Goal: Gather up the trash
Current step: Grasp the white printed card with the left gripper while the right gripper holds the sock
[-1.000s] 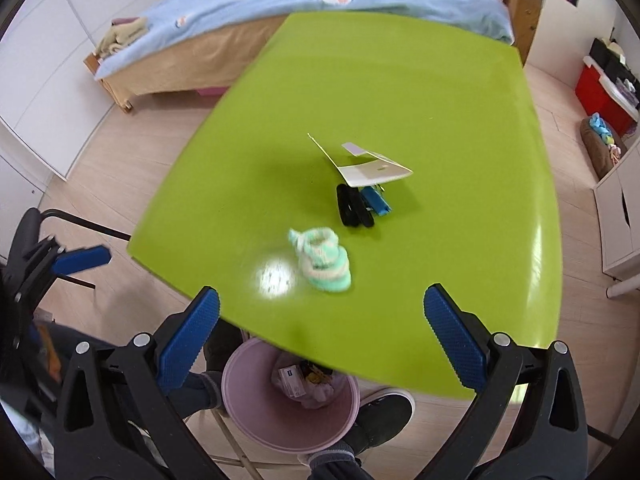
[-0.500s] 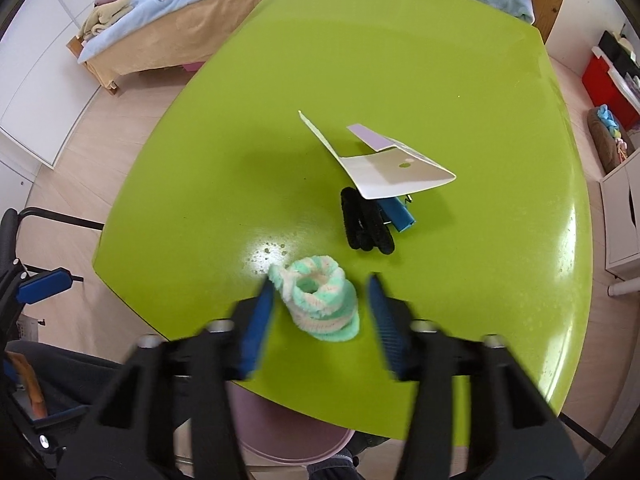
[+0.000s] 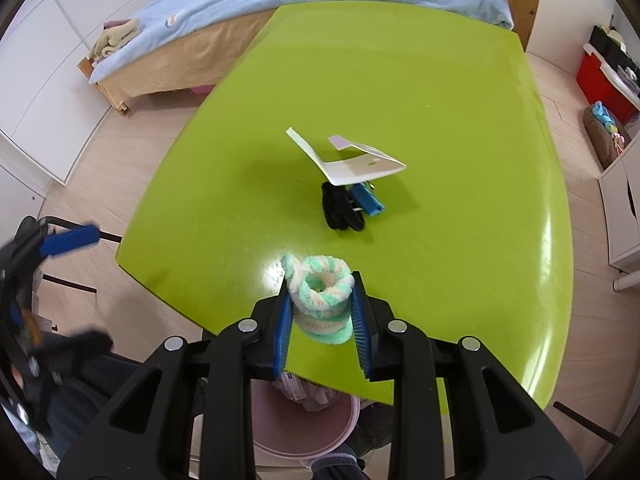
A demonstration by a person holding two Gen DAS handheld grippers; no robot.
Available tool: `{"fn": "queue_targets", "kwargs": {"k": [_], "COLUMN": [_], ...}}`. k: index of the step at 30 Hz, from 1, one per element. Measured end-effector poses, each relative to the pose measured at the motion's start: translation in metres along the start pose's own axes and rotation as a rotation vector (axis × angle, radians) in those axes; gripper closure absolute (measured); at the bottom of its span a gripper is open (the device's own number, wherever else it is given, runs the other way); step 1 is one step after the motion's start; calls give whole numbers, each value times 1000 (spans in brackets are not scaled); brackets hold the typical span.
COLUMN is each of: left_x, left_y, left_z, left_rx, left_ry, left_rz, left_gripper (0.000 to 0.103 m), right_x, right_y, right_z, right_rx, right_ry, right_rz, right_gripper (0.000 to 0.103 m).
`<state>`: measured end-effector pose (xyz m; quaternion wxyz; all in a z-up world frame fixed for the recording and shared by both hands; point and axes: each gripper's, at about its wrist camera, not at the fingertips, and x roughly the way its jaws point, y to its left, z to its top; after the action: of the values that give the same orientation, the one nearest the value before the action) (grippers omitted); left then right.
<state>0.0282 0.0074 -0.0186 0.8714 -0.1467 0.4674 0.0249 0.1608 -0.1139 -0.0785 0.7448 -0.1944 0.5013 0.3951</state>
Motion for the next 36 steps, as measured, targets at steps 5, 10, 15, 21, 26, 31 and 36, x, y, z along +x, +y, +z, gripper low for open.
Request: {"fn": "queue_targets", "kwargs": {"k": [5, 10, 15, 21, 26, 31, 36], "left_x": [5, 25, 46, 72, 88, 100, 106], "left_y": [-7, -4, 2, 12, 16, 18, 21], "left_z": [33, 65, 83, 93, 94, 92, 90], "left_rx": [-10, -109, -201, -350, -444, -505, -543], "left_ry": [7, 48, 80, 119, 138, 160, 165], "left_rz": [-8, -36, -54, -65, -108, -132, -168], "left_gripper": [8, 8, 8, 8, 10, 41, 97], "right_x": [-15, -23, -29, -35, -34, -32, -32], "right_y": [-7, -11, -15, -20, -27, -30, -31], "right_z": [-8, -11, -11, -10, -11, -12, -10], "right_rx": [7, 10, 20, 27, 36, 42, 48], "right_ry": [-24, -39, -52, -67, -70, -66, -68], "right_rz": [1, 2, 10, 15, 20, 25, 25], "right_gripper": [76, 76, 76, 76, 76, 76, 76]}}
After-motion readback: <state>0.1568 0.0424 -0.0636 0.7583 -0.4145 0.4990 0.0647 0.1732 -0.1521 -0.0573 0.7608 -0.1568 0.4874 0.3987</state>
